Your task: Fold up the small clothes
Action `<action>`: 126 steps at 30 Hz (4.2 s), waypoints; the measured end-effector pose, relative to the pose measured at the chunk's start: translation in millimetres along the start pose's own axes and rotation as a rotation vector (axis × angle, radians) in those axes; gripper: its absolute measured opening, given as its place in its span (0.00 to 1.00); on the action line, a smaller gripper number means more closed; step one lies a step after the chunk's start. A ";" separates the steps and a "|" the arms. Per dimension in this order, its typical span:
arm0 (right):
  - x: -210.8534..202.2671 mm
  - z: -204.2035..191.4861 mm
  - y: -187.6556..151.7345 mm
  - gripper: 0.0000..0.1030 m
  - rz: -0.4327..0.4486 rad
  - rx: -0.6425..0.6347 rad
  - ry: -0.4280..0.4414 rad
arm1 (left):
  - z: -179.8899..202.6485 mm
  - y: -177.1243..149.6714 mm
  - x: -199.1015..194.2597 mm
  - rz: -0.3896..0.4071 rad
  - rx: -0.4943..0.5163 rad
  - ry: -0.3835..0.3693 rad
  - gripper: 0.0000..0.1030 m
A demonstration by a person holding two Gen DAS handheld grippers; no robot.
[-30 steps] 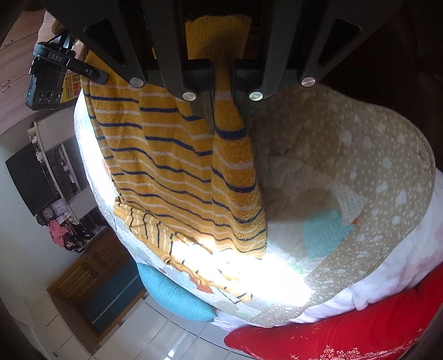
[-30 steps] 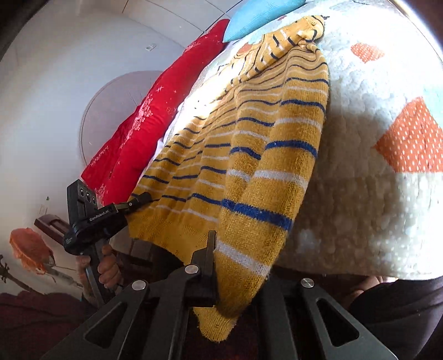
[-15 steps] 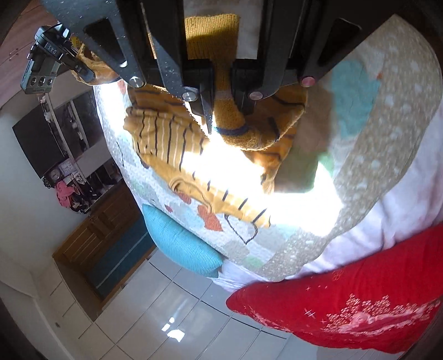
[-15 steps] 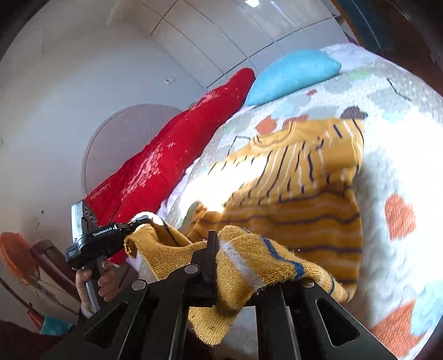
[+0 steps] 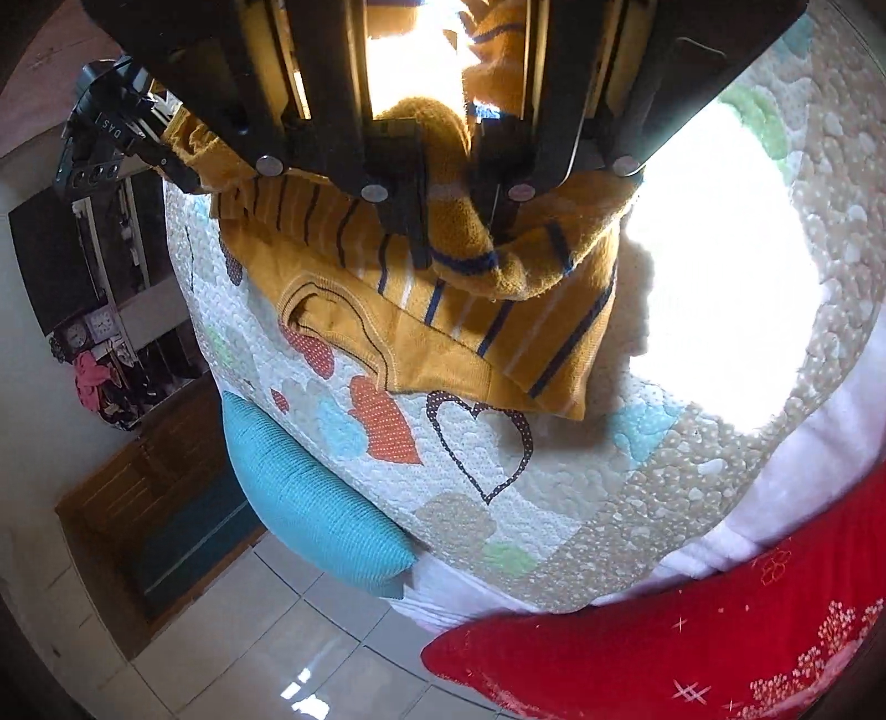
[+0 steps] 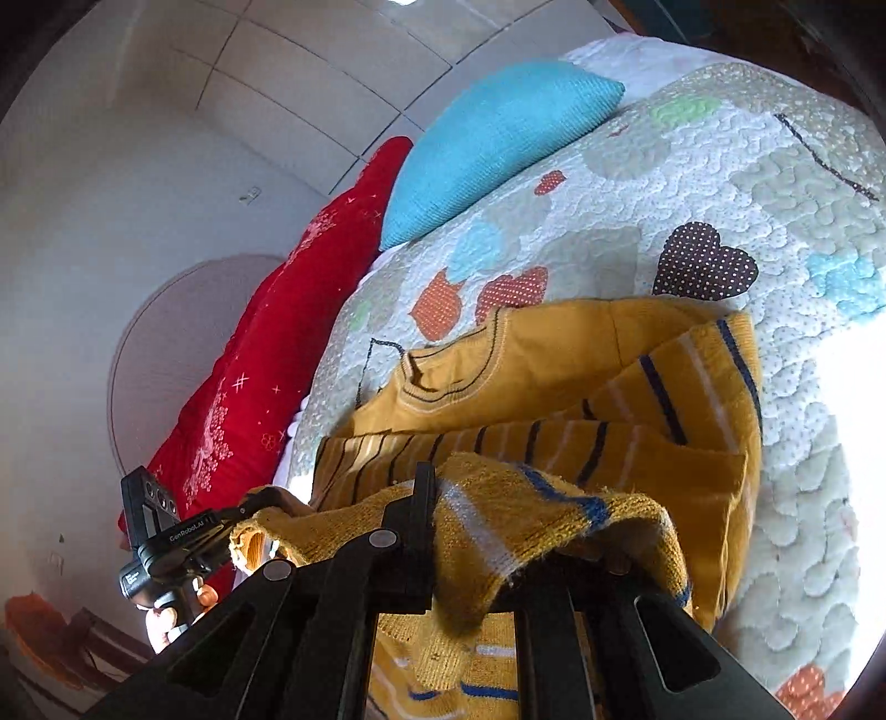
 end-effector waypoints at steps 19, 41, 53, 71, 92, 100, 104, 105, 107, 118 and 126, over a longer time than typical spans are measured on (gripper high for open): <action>68.5 44.9 75.4 0.66 0.017 0.261 -0.004 | -56.7 56.2 3.6 0.079 -0.277 -0.137 0.63; -43.8 66.4 -54.7 0.13 -0.059 -0.034 -0.259 | -45.3 -38.4 -21.2 -0.173 0.137 0.254 0.14; -94.4 48.2 -55.3 0.17 0.109 -0.143 -0.475 | -59.5 -77.7 -83.8 0.046 0.216 0.404 0.62; 152.3 -143.9 -42.5 0.27 -0.096 -0.549 -0.472 | -86.8 -115.8 -66.4 0.144 0.288 0.426 0.91; 274.0 -270.8 -64.4 0.30 -0.177 -0.842 -0.485 | -90.5 -119.4 -72.3 0.177 0.263 0.361 0.93; 186.4 -268.8 -99.6 0.54 -0.138 -0.847 -0.390 | -103.4 -121.8 -100.7 0.213 0.163 0.202 0.93; 148.1 -259.9 -152.2 0.68 -0.174 -0.946 -0.308 | -108.5 -144.5 -143.1 0.236 0.114 0.171 0.93; 142.4 -257.5 -166.9 0.69 -0.174 -0.983 -0.306 | -110.3 -150.8 -152.8 0.242 0.116 0.183 0.93; 136.8 -251.4 -196.9 0.69 -0.150 -1.075 -0.340 | -116.0 -161.9 -170.1 0.260 0.112 0.217 0.93; 217.6 -263.4 -257.2 0.30 0.093 -1.438 -0.808 | -141.8 -174.7 -197.0 0.290 -0.019 0.179 0.93; 148.3 -259.9 -168.6 0.12 0.097 -0.994 -0.540 | -120.2 -171.2 -202.4 0.277 -0.026 0.141 0.93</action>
Point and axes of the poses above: each gripper's, at about its wrist camera, not at the fingertips, and x roughly the way its jaws point, z to its right, y to its top, the point moved 1 cm from there along x, roughly the way its jaws point, and after that the axes turned 8 degrees about -y, right-handed, at the moved point
